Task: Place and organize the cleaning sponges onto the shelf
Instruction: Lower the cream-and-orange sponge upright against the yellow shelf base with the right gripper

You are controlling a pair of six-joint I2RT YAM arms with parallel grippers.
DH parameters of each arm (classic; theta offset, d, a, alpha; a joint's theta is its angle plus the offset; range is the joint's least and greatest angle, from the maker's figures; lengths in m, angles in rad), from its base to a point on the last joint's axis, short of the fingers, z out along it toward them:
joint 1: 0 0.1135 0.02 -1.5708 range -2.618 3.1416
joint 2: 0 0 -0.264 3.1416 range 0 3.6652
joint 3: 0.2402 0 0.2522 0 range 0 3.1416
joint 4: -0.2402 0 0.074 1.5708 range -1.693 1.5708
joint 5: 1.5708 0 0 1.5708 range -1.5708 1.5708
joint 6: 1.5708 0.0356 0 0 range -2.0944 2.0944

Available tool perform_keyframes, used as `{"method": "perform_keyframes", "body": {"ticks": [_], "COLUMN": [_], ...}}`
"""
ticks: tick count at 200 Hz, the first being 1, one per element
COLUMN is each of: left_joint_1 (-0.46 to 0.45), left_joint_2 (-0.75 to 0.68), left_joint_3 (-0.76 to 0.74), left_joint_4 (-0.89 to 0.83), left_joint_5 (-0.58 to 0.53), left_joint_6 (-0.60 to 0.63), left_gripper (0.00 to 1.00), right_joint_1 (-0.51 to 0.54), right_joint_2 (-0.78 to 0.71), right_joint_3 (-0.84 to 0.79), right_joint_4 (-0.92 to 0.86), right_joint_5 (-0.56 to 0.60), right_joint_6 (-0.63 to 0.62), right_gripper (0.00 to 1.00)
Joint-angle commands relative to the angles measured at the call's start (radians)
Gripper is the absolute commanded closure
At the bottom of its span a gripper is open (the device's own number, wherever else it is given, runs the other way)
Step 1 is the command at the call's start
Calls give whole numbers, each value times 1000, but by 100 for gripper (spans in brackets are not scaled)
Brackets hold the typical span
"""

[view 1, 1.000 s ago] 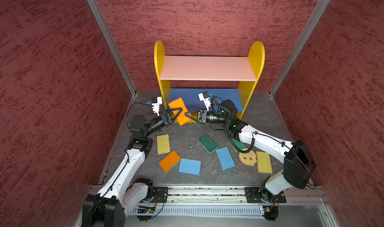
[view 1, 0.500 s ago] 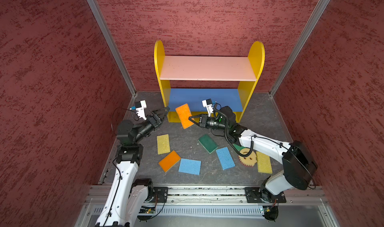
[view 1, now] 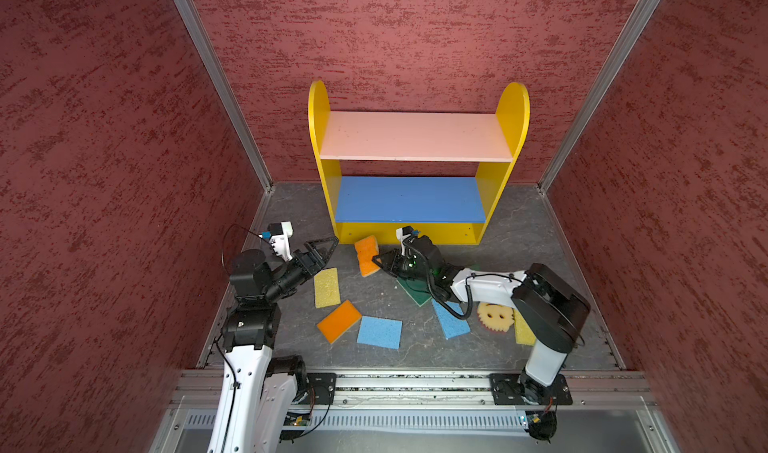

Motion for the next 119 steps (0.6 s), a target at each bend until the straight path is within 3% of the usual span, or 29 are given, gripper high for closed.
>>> {"method": "perform_keyframes", "body": {"ticks": [1,50,119], "left_joint_1": [-5,-80,-143], "left_joint_2": [-12,-15,-56], "left_joint_3": [6,12,-23], "left_joint_4": [-108,-190,-265], "left_joint_5": [52,9,-66], "left_joint_6": [97,197,253], "left_gripper": [15,21,18], "right_joint_1": [-1,-1,-2], "right_joint_2": [91,229,342], "right_joint_3": [61,131,274], "right_joint_4": [121,219,78], "right_joint_5": [79,204,341], "right_joint_6": [81,55,17], "right_gripper": [100,100,96]}}
